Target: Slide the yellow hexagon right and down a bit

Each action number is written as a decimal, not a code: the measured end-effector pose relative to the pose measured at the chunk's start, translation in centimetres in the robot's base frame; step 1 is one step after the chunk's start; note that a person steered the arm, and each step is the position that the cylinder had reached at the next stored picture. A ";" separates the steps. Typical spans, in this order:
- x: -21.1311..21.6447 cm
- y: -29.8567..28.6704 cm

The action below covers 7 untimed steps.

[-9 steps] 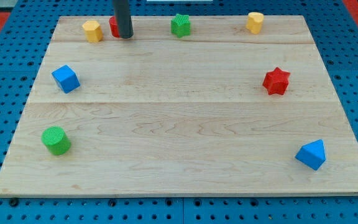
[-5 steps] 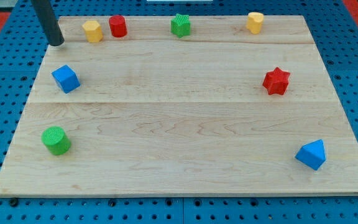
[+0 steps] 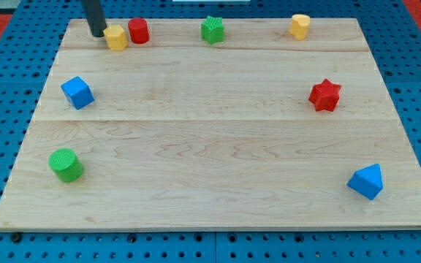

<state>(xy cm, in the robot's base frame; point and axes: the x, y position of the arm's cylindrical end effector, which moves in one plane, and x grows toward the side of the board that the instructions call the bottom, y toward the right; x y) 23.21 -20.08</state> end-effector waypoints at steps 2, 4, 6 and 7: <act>3.2 2.3; 2.2 0.5; 1.3 6.1; 4.3 7.1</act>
